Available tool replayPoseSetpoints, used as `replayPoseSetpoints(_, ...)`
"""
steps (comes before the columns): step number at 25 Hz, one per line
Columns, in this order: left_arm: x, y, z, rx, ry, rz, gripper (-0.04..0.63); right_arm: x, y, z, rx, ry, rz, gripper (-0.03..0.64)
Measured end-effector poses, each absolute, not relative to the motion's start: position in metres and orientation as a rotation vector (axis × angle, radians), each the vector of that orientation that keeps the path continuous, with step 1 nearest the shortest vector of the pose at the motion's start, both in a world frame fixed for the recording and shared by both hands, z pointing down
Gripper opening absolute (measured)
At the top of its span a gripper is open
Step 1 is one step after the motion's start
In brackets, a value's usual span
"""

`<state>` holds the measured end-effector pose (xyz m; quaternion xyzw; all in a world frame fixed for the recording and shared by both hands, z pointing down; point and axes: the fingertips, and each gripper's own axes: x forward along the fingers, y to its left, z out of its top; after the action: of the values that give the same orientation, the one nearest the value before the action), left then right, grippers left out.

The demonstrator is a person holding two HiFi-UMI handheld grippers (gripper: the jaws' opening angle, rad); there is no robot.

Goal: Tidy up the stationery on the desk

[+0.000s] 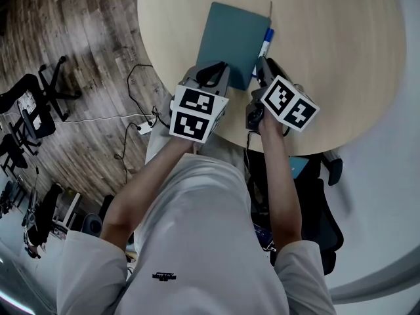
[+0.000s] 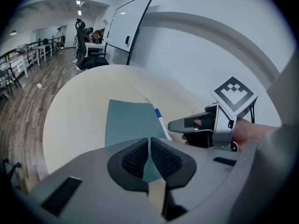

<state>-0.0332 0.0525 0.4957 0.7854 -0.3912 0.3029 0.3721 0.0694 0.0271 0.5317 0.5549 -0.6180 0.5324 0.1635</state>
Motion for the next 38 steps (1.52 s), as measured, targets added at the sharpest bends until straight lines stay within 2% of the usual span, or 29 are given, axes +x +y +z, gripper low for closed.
replayPoseSetpoints(14,-0.026,0.072,0.418,2.096,-1.005,0.744,0.032,0.072,0.065,0.455,1.584,-1.898,1.403,0.091)
replayPoseSetpoints(20,-0.03,0.082,0.376,2.134,-1.018,0.71,0.032,0.076,0.091,0.407,1.598,-1.946,1.229,0.091)
replayPoseSetpoints(25,-0.03,0.094,0.336,2.197,-1.037,0.668,0.032,0.077,0.105,0.355,1.605,-2.001,0.921,0.091)
replayPoseSetpoints(35,-0.037,0.135,0.272,2.319,-1.105,0.565,0.032,0.051,0.146,0.286,1.606,-2.171,0.781,0.088)
replayPoseSetpoints(38,-0.04,0.14,0.262,2.35,-1.13,0.556,0.032,0.045,0.157,0.28,1.577,-2.204,0.737,0.066)
